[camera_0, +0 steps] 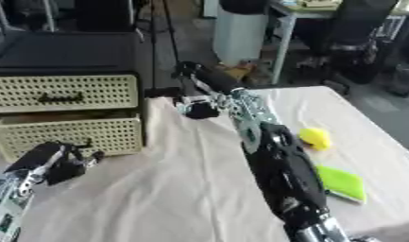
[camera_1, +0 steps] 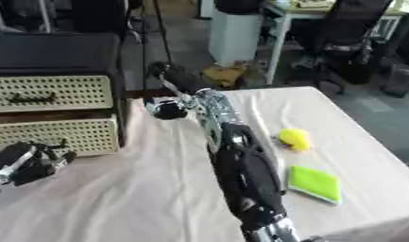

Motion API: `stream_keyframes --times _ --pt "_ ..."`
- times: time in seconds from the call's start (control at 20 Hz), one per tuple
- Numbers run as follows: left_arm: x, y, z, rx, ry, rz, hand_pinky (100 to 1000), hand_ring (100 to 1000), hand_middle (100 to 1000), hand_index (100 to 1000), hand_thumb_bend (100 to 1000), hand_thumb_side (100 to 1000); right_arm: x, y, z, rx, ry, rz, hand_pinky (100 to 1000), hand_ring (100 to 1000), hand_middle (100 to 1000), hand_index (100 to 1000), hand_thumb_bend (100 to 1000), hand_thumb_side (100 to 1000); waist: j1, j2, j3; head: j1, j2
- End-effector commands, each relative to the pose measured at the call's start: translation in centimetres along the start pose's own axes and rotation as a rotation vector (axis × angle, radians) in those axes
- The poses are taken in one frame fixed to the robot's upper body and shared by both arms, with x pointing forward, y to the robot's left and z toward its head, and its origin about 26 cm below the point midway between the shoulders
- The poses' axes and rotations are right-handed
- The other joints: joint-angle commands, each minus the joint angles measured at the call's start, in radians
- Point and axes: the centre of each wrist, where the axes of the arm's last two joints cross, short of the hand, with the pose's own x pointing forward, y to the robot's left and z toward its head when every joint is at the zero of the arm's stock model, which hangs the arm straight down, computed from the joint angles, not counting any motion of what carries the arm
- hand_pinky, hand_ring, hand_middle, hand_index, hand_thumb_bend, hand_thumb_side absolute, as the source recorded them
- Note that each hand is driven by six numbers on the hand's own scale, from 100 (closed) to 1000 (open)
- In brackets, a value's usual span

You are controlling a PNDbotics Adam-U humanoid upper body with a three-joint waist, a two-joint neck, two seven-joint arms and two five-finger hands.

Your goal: Pick up objects from table and place into drawer.

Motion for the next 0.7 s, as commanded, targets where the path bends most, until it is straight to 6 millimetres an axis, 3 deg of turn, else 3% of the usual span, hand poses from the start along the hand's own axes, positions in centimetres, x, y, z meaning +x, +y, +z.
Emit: stream_keyframes --times 0.05,0.4,0.7 --pt "-0.7 2.1 -0.4 0.067 0.031 -0.013 100 154 282 727 493 1000 0.7 -2.0 -0.7 -0.049 -0.04 0.027 967 986 919 874 100 430 0.003 -0.005 -0.01 0.006 -0.015" --pt "-0.9 3.3 -1.1 0.124 0.055 -0.001 100 158 288 743 493 1000 2.8 -2.6 -1.6 -0.071 -0.091 0.032 968 985 919 874 100 429 -0.001 0.018 -0.051 0.015 -0.036" --pt "-0.5 4.6 -0.9 0.211 0.016 0.043 100 158 292 732 475 1000 2.8 -2.7 -1.5 -0.074 -0.095 0.033 968 985 918 874 100 432 -0.002 0.022 -0.06 0.019 -0.039"
